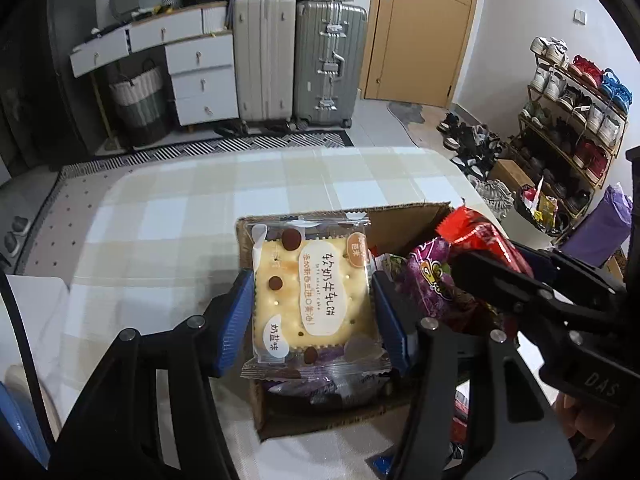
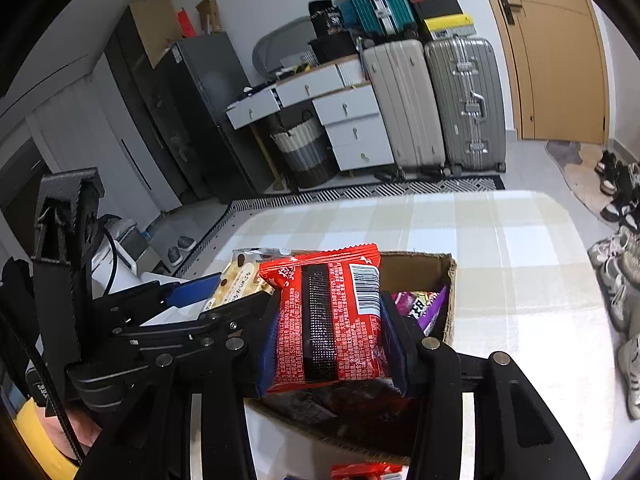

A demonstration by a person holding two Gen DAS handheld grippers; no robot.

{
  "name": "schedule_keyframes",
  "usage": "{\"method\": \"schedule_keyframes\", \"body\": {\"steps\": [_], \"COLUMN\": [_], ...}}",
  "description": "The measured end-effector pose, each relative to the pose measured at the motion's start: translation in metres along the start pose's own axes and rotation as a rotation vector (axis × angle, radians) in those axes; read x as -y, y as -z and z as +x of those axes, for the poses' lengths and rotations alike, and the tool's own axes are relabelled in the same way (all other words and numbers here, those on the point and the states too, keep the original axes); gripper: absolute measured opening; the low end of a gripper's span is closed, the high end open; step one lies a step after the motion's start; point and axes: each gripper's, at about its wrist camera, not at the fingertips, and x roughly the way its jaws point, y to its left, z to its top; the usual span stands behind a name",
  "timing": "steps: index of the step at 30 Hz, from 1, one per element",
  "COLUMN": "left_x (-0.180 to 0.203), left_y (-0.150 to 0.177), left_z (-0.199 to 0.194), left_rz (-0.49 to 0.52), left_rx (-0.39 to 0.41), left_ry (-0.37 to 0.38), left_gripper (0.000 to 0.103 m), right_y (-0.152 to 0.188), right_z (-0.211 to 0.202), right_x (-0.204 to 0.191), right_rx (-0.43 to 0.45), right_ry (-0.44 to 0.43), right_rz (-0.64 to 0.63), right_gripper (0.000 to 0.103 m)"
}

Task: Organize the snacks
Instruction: 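Lower the red chocolate bar and cracker packet into the box with both tools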

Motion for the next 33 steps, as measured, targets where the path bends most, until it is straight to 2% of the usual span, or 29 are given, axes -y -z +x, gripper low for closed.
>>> {"method": "schedule_keyframes", "body": {"steps": [5, 11, 26, 33], "left_x": [-0.004, -0.006, -0.001, -0.001], "left_y": [-0.001, 0.006, 0.017, 0.022], "left_z": [0.037, 0.062, 0.069, 0.054], "left_rz": [-0.009, -0.004, 0.017, 0.018], "left_rx": [-0.023, -0.04, -0.041, -0.042], "left_ry": [0.018, 0.025, 0.023, 0.02], "left_gripper": [0.056, 0.056, 0.056, 0.058], "right_y": [-0.001, 0.003, 0.008, 0.006], "right_z": [0.022, 0.04, 0.046, 0.04], "right_x": [0.007, 0.009, 0.016, 0.013], "right_rx": [-0.033, -0.066, -0.083, -0.064], "right_ry": [0.0, 0.033, 0.049, 0.045], "right_rz": [0.001, -0.023, -0.005, -0.014], "right_gripper": [0.045, 0.045, 0.045, 0.052]}}
